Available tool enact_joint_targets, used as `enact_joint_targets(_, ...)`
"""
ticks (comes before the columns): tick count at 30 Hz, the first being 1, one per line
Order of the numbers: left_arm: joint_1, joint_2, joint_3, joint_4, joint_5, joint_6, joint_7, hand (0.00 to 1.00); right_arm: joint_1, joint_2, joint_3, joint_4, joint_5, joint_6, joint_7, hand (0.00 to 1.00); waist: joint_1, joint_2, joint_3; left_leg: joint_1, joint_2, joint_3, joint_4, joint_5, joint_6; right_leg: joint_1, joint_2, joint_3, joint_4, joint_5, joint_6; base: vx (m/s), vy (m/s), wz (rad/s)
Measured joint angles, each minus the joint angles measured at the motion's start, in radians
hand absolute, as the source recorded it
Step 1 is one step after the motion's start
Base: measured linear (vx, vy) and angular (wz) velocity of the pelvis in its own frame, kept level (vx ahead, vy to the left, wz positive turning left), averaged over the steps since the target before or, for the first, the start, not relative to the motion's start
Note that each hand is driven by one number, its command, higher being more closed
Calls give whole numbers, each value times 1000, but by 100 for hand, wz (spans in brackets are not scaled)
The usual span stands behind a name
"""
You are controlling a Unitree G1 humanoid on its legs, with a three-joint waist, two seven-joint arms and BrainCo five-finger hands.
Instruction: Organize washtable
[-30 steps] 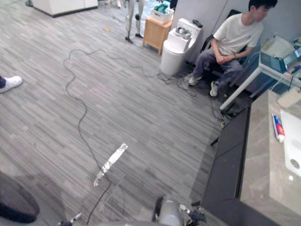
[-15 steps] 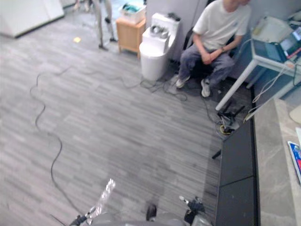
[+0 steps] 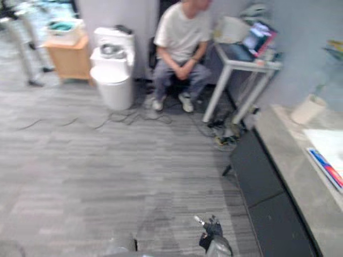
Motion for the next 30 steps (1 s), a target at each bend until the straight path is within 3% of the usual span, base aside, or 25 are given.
enact_joint_targets(1,-16,24,-43,28,16,1,-1,0,8,0,-4,3,6,-1,7,0,-26,10,3,83,-6,46,-38,1,2,-26,-65,-149,89,66,-24,198,162,-121)
enact_joint_targets(2,-23,35,-67,40,24,1,-1,0,21,-2,-9,3,9,-1,12,0,-37,17,-4,117,-10,58,-63,5,8,-28,-94,-236,106,94,-39,200,150,-140)
enact_joint_targets(3,-42,49,-100,45,34,0,-2,0,31,-13,-18,-3,15,-13,17,0,-49,27,-23,159,-22,73,-129,16,17,-56,-139,-343,137,112,-65,182,112,-164)
enact_joint_targets(4,-78,70,-116,57,46,-1,-4,0,27,-9,-23,-1,17,-24,18,0,-57,30,-23,195,-22,128,-190,16,16,-96,-149,-385,162,74,-53,149,86,-186)
enact_joint_targets(6,-123,104,-147,73,58,-1,-5,0,21,-13,-37,4,24,-23,21,0,-71,31,-17,227,-10,208,-238,26,3,-134,-126,-441,143,-8,-27,146,62,-149)
enact_joint_targets(7,-155,118,-167,87,76,0,-3,0,19,-19,-82,8,35,-26,16,0,-97,44,-9,267,8,271,-273,32,-7,-134,-97,-563,71,-41,-32,133,15,-128)
enact_joint_targets(8,-168,122,-177,88,84,-1,-3,0,20,-24,-95,17,35,-27,13,0,-103,44,-7,281,11,297,-287,34,-12,-135,-90,-618,29,-38,-37,145,-4,-132)
enact_joint_targets(10,-225,118,-183,105,107,0,-3,0,40,-30,-160,64,36,-23,5,0,-105,31,1,340,0,383,-336,45,-31,-132,-71,-769,-166,15,-56,191,-64,-114)
enact_joint_targets(11,-238,110,-186,104,112,0,-4,0,64,-25,-200,80,42,-20,-6,0,-104,14,9,389,-22,421,-372,49,-42,-126,-62,-790,-255,120,-95,277,-102,-101)
enact_joint_targets(12,-241,101,-187,105,113,0,-4,0,76,-25,-215,84,43,-17,-11,0,-111,16,13,416,-20,430,-388,54,-54,-110,-43,-791,-261,137,-153,295,-94,-90)
enact_joint_targets(14,-253,54,-190,104,113,0,-7,0,119,-20,-267,81,43,-11,-14,0,-136,54,29,469,17,466,-393,82,-100,-92,20,-760,-233,60,-127,219,-78,-74)
enact_joint_targets(15,-254,44,-190,102,112,0,-8,0,128,-18,-281,81,44,-9,-15,0,-135,55,30,476,28,470,-366,86,-108,-92,31,-749,-225,41,-122,204,-127,-76)
enact_joint_targets(16,-251,35,-189,101,112,0,-12,0,150,-8,-300,76,64,-5,-14,0,-136,49,24,439,94,455,-199,84,-117,-72,66,-736,-255,22,-130,226,-199,-86)
enact_joint_targets(17,-230,25,-182,91,111,0,-14,0,168,4,-306,56,74,2,-14,0,-133,58,20,365,197,400,44,103,-110,-22,118,-739,-319,13,-129,232,-236,-90)
enact_joint_targets(18,-220,14,-175,75,110,0,-17,0,174,9,-307,39,75,4,-16,0,-127,68,18,316,250,356,172,131,-72,-1,145,-741,-343,12,-129,254,-229,-97)
enact_joint_targets(19,-201,-4,-169,43,100,-2,-27,0,184,1,-306,23,76,4,-16,0,-120,91,22,215,330,248,422,173,1,28,199,-703,-364,18,-133,207,-146,-86)
enact_joint_targets(21,-181,-4,-168,22,73,-10,-28,0,175,-21,-290,29,78,5,-16,0,-100,114,21,102,368,126,651,155,15,77,254,-626,-387,13,-144,257,-78,-129)
enact_joint_targets(22,-165,10,-168,18,58,-24,-28,0,156,-27,-275,48,78,7,-16,0,-93,100,25,57,358,101,688,146,29,125,264,-574,-412,13,-143,260,-15,-130)
enact_joint_targets(24,-142,31,-167,9,33,-40,-28,0,132,-39,-247,62,76,7,-14,0,-84,81,32,4,332,60,625,132,26,186,261,-498,-445,16,-141,194,55,-125)
enact_joint_targets(26,-102,32,-147,15,9,-37,-26,0,95,-66,-224,88,77,7,-15,0,-72,93,36,-15,303,-13,423,124,13,241,247,-411,-459,23,-137,221,164,-134)
enact_joint_targets(29,-72,21,-141,25,-27,-37,-23,0,58,-78,-162,77,87,-4,-9,0,-70,92,36,-30,206,-183,42,129,4,255,201,-329,-458,10,-90,202,231,-83)
enact_joint_targets(30,-68,22,-142,30,-28,-37,-21,0,49,-79,-143,77,95,-18,-8,0,-70,92,36,-37,170,-258,-97,141,-17,255,179,-307,-455,2,-65,216,297,-47)
